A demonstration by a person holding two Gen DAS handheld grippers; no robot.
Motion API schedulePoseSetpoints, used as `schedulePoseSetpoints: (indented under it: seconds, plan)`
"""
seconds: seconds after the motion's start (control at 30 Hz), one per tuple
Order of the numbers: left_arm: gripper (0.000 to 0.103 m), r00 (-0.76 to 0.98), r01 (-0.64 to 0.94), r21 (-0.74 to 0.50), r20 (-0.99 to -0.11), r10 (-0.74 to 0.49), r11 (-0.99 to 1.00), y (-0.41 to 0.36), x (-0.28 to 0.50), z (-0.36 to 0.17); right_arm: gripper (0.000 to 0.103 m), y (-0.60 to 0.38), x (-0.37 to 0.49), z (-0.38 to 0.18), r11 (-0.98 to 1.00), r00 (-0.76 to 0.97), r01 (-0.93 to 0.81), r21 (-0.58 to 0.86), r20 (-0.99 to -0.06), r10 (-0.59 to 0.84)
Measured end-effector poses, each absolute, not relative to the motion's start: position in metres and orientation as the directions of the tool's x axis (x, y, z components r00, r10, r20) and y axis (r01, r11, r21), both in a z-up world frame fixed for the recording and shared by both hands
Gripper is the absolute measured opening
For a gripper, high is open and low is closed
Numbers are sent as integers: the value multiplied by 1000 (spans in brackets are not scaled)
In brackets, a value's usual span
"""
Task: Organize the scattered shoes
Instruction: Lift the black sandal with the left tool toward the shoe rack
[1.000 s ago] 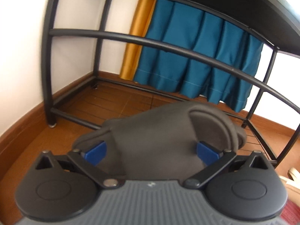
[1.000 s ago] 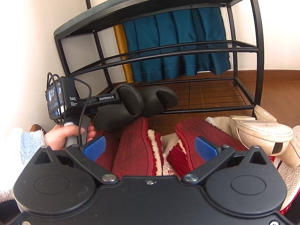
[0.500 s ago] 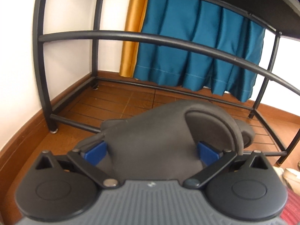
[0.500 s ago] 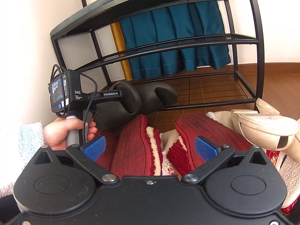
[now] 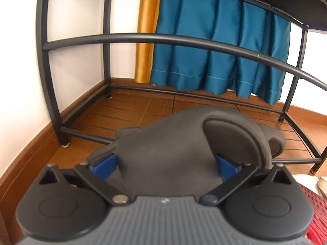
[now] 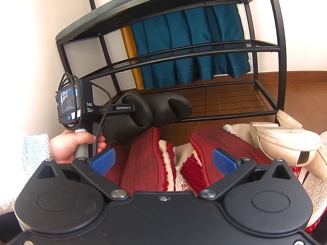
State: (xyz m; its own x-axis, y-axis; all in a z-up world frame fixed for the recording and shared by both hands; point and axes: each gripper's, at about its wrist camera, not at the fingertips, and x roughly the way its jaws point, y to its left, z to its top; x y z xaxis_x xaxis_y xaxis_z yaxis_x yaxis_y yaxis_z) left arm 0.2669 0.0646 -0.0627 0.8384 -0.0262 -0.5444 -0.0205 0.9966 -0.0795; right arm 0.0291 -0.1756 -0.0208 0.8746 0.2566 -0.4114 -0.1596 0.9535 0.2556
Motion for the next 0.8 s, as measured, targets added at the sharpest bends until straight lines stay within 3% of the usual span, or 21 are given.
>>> schedulePoseSetpoints:
  seconds: [0.13, 0.27, 0.4, 0.47, 0.53, 0.57, 0.8]
  plan:
    - [98, 846, -4, -77, -532, -37, 997, 66, 262, -58, 103, -176, 28, -18, 954, 876, -161, 254, -407, 257]
    - [75, 862, 51, -55, -502, -71, 997, 65, 253, -49, 103, -176, 27, -16, 954, 878, -163, 252, -403, 257]
    - [75, 862, 85, -58, -497, -102, 995, 63, 245, -43, 103, -176, 26, -13, 954, 880, -165, 250, -399, 257]
    - [78, 856, 76, -66, -507, -99, 995, 65, 246, -46, 103, -176, 25, -12, 954, 881, -166, 249, -397, 257]
    - [98, 856, 73, -92, -505, -109, 993, 70, 247, -51, 103, -175, 24, -10, 954, 882, -171, 245, -393, 259]
    - [101, 866, 66, -101, -489, -107, 993, 74, 245, -54, 103, -175, 23, -10, 955, 883, -173, 239, -392, 258]
    - [102, 874, 148, -256, -418, -248, 955, 104, 252, -76, 103, -178, 31, -17, 956, 874, -149, 252, -418, 247]
